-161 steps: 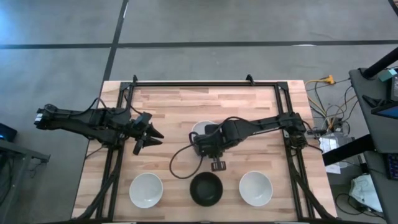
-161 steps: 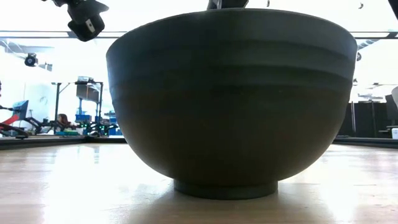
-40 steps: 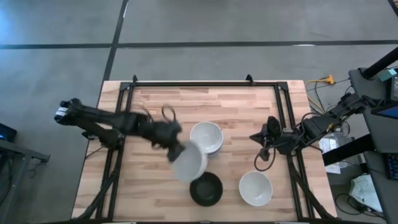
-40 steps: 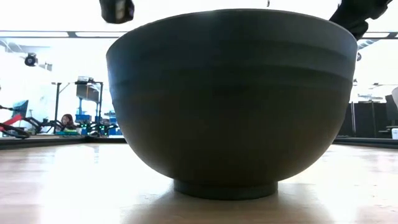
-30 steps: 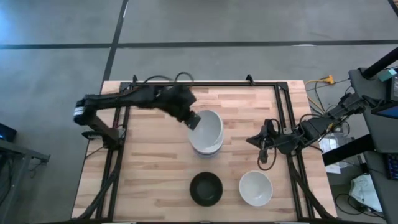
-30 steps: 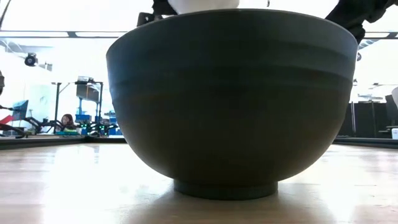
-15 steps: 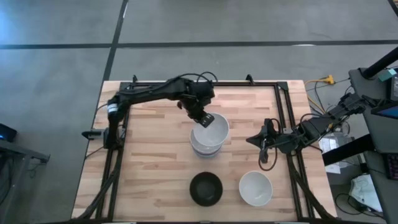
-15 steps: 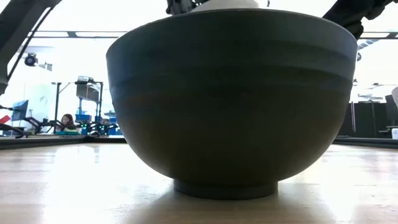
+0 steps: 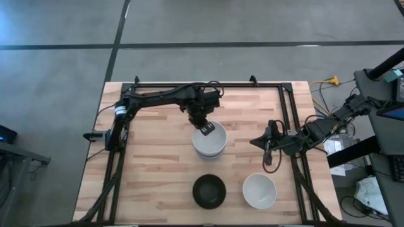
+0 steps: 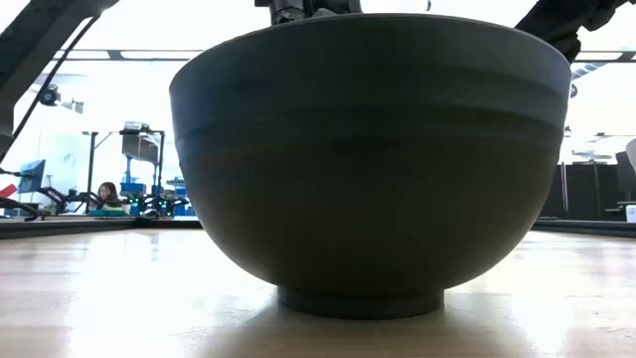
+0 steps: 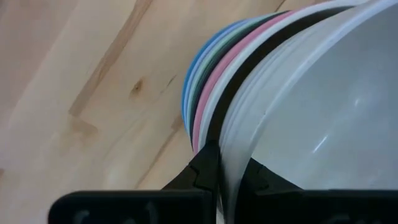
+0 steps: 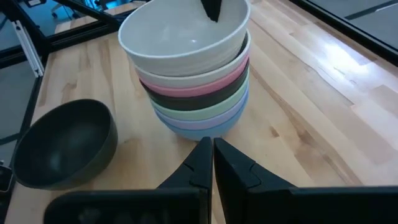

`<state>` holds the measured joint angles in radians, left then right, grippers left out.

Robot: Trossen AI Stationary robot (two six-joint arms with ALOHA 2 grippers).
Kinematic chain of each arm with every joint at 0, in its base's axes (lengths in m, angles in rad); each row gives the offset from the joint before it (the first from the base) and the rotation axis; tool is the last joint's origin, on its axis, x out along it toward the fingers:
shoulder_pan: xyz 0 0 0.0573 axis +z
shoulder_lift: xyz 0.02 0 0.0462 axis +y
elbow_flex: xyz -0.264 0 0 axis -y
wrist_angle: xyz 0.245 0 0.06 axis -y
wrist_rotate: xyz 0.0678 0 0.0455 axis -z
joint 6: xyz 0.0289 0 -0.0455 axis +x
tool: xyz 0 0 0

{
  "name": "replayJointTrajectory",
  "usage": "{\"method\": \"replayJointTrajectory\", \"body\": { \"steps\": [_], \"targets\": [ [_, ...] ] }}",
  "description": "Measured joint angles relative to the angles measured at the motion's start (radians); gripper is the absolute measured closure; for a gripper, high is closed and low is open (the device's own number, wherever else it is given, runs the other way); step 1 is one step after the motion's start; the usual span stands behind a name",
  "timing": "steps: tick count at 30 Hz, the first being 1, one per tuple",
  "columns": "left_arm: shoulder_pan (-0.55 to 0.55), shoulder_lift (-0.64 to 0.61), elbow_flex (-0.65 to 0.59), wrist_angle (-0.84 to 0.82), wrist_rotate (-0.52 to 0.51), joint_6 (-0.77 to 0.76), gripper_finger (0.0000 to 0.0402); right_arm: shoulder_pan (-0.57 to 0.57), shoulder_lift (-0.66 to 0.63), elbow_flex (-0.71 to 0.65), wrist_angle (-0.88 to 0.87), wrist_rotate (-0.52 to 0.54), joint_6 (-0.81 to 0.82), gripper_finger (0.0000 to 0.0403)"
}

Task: Nest bowls inside each other
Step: Stack the left white bowl on top of the other top white bowl

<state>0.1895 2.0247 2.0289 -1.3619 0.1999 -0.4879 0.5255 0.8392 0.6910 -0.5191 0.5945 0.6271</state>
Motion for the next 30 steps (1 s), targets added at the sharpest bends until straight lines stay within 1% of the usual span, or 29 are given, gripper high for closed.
{"method": "replayJointTrajectory", "body": {
  "steps": [2, 4, 7, 12, 15, 17, 20, 23, 25, 27, 29, 30],
  "targets": [
    [-0.002, 0.0, 0.002, 0.003, -0.002, 0.045, 0.0399, 0.0, 0.0, 0.0, 0.0, 0.0, 0.0, 0.0394],
    [-0.003, -0.002, 0.002, 0.012, -0.002, 0.075, 0.0388, 0.0, 0.0, 0.0, 0.0, 0.0, 0.0, 0.0394],
    [-0.003, -0.012, 0.002, 0.024, -0.003, 0.085, 0.0354, 0.0, 0.0, 0.0, 0.001, 0.0, 0.007, 0.0394],
    [0.0, -0.028, 0.003, 0.027, -0.003, 0.085, 0.028, 0.0, 0.0, 0.0, 0.004, 0.0, 0.026, 0.0394],
    [0.003, -0.048, 0.003, 0.026, -0.026, 0.086, 0.0244, 0.0, 0.0, 0.0, 0.008, 0.0, 0.027, 0.0394],
    [0.006, -0.06, 0.003, 0.026, -0.045, 0.086, 0.0227, 0.0, 0.0, 0.0, 0.009, 0.0, 0.027, 0.0394],
    [0.007, -0.08, 0.003, 0.026, -0.088, 0.087, 0.0215, 0.0, 0.0, 0.0, 0.026, 0.0, 0.027, 0.0394],
    [0.007, -0.107, 0.003, 0.028, -0.103, 0.121, 0.0215, 0.0, 0.0, 0.0, 0.051, 0.0, 0.027, 0.0394],
    [0.007, -0.121, 0.003, 0.039, -0.077, 0.146, 0.0229, 0.0, 0.0, 0.0, 0.068, 0.0, 0.027, 0.0394],
    [0.015, -0.132, -0.002, 0.052, -0.028, 0.167, 0.026, 0.0, 0.0, 0.0, 0.077, 0.0, 0.027, 0.0394],
    [0.024, -0.14, -0.01, 0.07, 0.015, 0.182, 0.0307, 0.0, 0.0, 0.0, 0.088, 0.0, 0.027, 0.0394],
    [0.03, -0.143, -0.013, 0.076, 0.029, 0.189, 0.0337, 0.0, 0.0, 0.0, 0.089, 0.0, 0.027, 0.0394]
  ]
}}
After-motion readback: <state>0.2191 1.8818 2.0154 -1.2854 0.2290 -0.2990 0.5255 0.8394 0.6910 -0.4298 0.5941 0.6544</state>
